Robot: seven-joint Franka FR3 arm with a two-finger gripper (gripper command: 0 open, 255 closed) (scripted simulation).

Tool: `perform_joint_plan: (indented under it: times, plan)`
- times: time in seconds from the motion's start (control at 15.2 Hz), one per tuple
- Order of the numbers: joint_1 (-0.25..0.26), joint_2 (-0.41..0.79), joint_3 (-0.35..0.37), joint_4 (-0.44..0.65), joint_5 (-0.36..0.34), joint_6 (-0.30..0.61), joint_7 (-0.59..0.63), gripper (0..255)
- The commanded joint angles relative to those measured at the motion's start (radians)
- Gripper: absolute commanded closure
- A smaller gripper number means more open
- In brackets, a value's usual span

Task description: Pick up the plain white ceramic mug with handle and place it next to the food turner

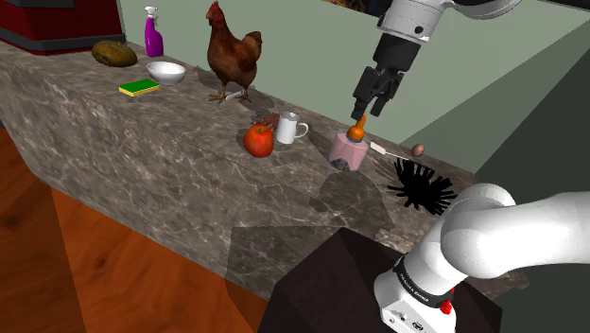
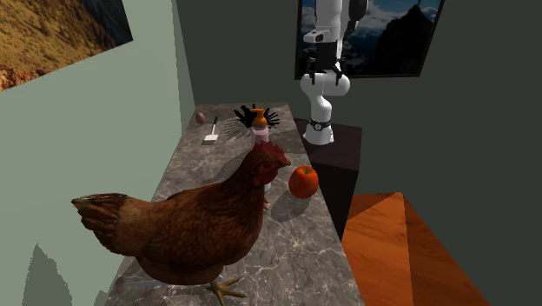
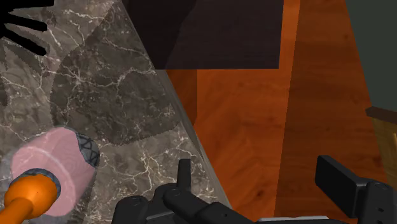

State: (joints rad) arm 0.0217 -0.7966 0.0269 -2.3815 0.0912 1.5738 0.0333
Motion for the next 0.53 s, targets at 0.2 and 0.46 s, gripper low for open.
perform_joint_plan:
  times: [0.2, 0.46]
  plan:
    - [-0.011, 0.089, -0.009, 0.002, -0.016, 0.093, -0.016, 0]
    - [-0.025, 0.218, -0.020, 0.025, -0.034, 0.209, -0.035, 0]
